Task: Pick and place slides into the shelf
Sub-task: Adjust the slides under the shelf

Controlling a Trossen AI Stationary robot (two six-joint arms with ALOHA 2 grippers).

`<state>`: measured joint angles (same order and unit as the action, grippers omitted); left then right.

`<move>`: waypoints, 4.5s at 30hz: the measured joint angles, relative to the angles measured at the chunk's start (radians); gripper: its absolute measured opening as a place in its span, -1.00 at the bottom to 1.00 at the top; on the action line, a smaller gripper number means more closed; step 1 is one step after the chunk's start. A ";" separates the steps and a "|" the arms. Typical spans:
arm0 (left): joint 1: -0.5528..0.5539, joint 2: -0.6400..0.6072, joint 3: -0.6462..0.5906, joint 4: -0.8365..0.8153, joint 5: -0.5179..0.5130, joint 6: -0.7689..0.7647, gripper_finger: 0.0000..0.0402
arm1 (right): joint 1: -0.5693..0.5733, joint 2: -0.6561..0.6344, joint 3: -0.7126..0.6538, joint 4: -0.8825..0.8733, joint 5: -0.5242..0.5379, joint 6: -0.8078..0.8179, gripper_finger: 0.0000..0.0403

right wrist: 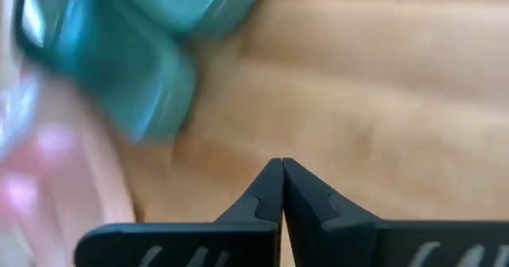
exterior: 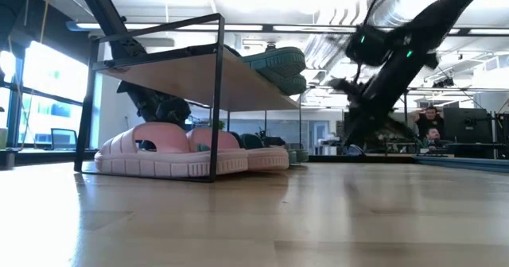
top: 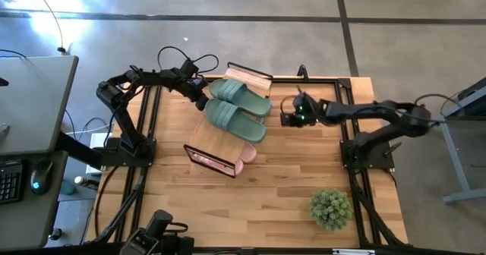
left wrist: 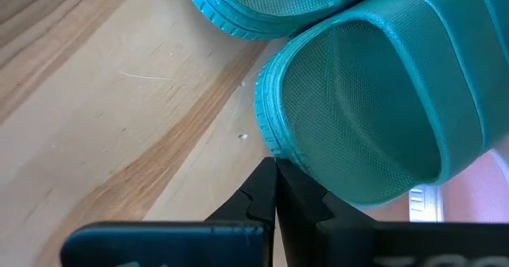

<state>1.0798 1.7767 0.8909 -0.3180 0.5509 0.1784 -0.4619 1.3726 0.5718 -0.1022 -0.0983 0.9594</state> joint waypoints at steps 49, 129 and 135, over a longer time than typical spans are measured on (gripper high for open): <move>0.000 -0.002 0.000 -0.015 0.028 0.035 -1.00 | 0.765 0.558 0.311 0.354 0.728 0.335 -1.00; -0.163 -0.571 -0.323 -0.545 -0.107 0.194 -1.00 | 0.724 0.558 0.311 0.265 0.680 0.323 -1.00; -0.198 -0.571 -0.323 -0.535 -0.067 0.172 -1.00 | 0.724 0.558 0.311 0.265 0.673 0.324 -1.00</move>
<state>0.8822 1.2060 0.5682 -0.8525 0.4840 0.3506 0.2625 1.9308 0.8825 0.1623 0.5749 1.2831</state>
